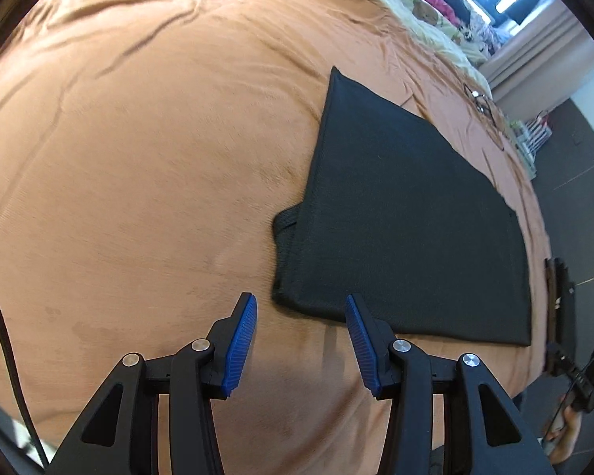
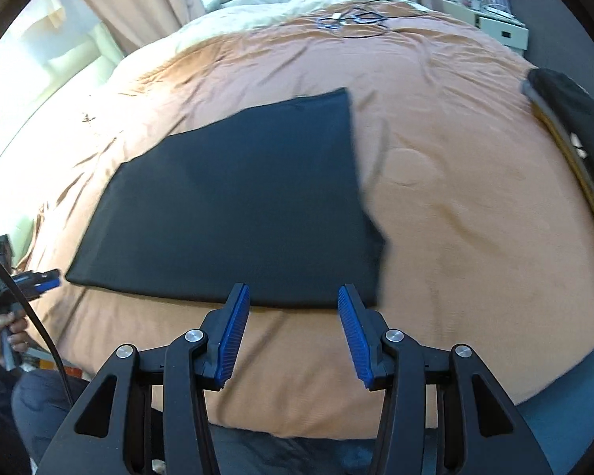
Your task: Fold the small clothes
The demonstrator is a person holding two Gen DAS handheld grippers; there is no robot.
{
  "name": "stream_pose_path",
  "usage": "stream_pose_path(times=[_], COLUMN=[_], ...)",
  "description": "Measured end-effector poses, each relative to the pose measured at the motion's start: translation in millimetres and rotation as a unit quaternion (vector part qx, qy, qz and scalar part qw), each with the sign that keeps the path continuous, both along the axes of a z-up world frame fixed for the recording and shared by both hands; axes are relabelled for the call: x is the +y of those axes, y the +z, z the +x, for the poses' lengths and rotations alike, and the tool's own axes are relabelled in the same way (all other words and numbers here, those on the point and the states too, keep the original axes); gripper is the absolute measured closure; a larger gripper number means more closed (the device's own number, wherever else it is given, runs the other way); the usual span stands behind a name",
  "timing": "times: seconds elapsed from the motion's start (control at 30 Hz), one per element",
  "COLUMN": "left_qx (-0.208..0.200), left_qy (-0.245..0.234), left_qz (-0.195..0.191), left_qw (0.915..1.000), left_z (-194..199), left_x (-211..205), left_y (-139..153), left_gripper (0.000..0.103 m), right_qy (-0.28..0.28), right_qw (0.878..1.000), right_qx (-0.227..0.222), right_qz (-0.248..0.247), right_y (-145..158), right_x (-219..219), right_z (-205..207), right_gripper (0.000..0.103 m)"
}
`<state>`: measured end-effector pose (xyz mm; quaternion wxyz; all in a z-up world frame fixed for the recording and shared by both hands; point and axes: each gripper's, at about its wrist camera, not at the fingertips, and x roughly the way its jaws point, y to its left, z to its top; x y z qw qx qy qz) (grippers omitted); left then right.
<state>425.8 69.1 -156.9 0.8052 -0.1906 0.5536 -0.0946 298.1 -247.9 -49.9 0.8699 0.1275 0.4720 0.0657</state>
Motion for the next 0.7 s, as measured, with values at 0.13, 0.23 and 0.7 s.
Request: stream_pose_path(times=[0.13, 0.23, 0.7], left_qx=[0.006, 0.029, 0.026], left_qy=[0.007, 0.023, 0.088], left_qz=[-0.034, -0.052, -0.139], left_qw=[0.9994, 0.9980, 0.9861], left_z=[5, 10, 9], left_x=[-1, 2, 17], left_y=[-8, -20, -31], left_gripper=[0.054, 0.054, 0.059], right_qy=[0.018, 0.030, 0.103], right_qw=[1.000, 0.999, 0.994], right_qx=[0.000, 0.000, 0.020], right_qz=[0.007, 0.017, 0.034], right_y=[-2, -5, -32], right_x=[21, 35, 109], right_z=[14, 24, 76], right_gripper=[0.067, 0.073, 0.086])
